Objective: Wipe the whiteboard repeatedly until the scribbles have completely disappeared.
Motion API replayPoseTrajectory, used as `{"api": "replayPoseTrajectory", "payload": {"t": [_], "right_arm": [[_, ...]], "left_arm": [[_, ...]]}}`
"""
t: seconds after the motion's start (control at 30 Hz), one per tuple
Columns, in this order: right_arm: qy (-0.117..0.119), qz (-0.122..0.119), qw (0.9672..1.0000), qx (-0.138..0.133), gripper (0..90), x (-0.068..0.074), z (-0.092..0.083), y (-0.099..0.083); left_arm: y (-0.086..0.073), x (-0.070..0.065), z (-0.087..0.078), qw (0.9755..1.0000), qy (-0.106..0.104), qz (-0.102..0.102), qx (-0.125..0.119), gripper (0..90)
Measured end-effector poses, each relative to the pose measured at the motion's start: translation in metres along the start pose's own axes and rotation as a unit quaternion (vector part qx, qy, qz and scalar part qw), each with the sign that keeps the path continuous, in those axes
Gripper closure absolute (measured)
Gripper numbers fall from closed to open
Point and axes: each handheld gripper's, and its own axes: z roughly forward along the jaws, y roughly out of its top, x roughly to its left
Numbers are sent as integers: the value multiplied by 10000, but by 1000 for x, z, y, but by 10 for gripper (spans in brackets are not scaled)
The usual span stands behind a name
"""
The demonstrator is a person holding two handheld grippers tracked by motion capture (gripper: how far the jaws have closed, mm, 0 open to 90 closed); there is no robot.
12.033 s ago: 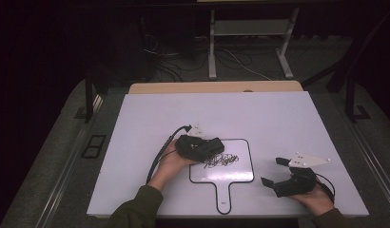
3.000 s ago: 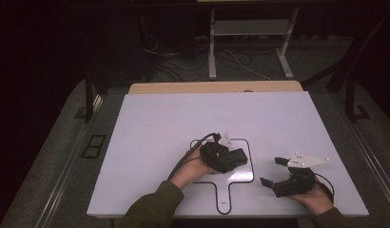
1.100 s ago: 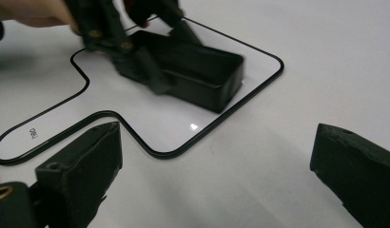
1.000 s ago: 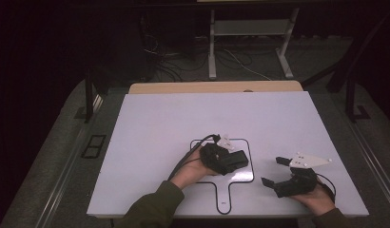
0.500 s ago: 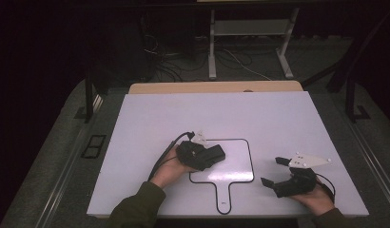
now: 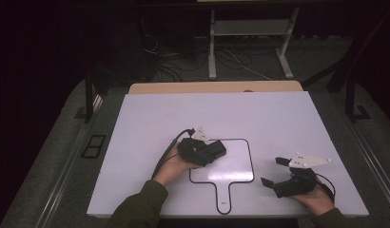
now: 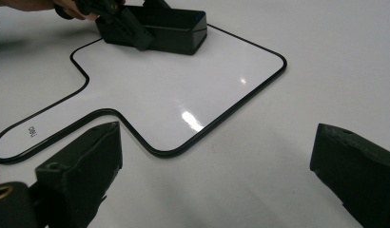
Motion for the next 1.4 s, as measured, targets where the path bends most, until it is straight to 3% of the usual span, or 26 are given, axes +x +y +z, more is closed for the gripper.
{"api": "replayPoseTrajectory", "payload": {"t": [0.07, 0.23, 0.3, 0.37, 0.53, 0.73, 1.07, 1.4], "right_arm": [[-1, 5, 10000, -9, 24, 0, 0, 0], [-4, 2, 10000, -7, 24, 0, 0, 0], [-3, -4, 10000, -5, 24, 1, 0, 0], [-2, -1, 10000, -4, 24, 1, 0, 0], [1, -12, 10000, 8, 24, 1, 0, 0], [12, -17, 10000, 3, 24, 1, 1, 0], [21, -16, 10000, 6, 24, 2, 1, 0], [25, -5, 10000, 1, 24, 1, 1, 0]], "left_arm": [[0, -5, -1, 10000, -60, 43, 47, 392], [-3, -33, -3, 9984, -359, 402, 169, 392], [-4, -41, -4, 9975, -362, 553, 230, 392], [-4, -40, -4, 9979, -387, 477, 197, 392], [-2, -27, -3, 9994, -211, 250, 143, 391], [1, -29, -4, 9991, -255, 281, 195, 391], [8, -22, -21, 9995, -287, 41, -141, 391], [18, -11, -27, 9994, -287, 53, -198, 391]]}}
